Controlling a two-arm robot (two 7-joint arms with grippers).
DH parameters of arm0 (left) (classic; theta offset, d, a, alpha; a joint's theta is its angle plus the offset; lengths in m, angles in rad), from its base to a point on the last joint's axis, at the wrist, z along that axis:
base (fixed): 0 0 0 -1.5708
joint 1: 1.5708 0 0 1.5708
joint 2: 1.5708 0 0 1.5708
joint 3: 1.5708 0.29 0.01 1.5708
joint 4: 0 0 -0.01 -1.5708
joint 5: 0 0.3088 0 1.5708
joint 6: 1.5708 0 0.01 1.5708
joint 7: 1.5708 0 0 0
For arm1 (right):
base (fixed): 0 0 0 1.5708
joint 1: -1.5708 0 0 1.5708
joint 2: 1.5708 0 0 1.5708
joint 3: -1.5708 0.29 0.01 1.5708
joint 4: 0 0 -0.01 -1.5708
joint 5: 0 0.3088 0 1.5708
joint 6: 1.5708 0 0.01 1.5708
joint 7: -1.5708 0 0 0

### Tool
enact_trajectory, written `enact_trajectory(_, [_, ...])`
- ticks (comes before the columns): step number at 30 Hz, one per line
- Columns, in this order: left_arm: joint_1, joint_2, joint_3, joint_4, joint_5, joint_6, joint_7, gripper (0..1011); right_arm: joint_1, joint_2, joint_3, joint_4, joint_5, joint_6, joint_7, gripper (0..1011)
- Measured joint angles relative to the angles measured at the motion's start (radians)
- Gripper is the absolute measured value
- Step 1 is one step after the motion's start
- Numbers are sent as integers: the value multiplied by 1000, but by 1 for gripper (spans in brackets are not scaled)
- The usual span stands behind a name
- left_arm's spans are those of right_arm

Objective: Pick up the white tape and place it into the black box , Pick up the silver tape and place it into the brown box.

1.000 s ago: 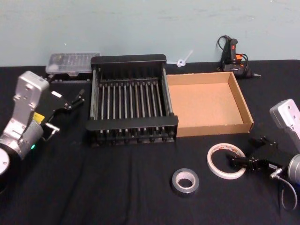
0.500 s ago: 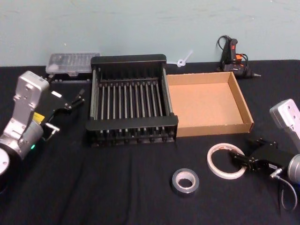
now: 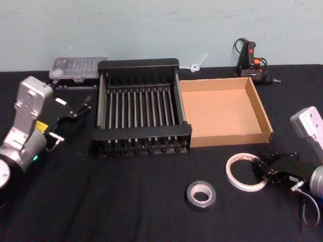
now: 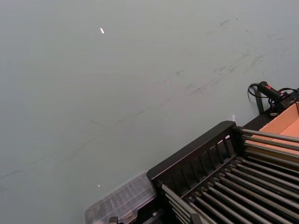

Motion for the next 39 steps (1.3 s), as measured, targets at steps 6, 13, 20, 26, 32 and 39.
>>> enact_trajectory(6, [0, 0, 0, 0, 0, 0, 0, 1001, 0, 0, 0, 0, 0, 0, 0, 104])
enact_trajectory(13, [0, 0, 0, 0, 0, 0, 0, 1001, 0, 0, 0, 0, 0, 0, 0, 92])
enact_trajectory(20, [0, 0, 0, 0, 0, 0, 0, 1001, 0, 0, 0, 0, 0, 0, 0, 92])
enact_trajectory(26, [0, 0, 0, 0, 0, 0, 0, 1001, 0, 0, 0, 0, 0, 0, 0, 91])
enact_trajectory(32, [0, 0, 0, 0, 0, 0, 0, 1001, 0, 0, 0, 0, 0, 0, 0, 92])
enact_trajectory(39, [0, 0, 0, 0, 0, 0, 0, 1001, -14, -12, 28, -14, -4, -15, 4, 92])
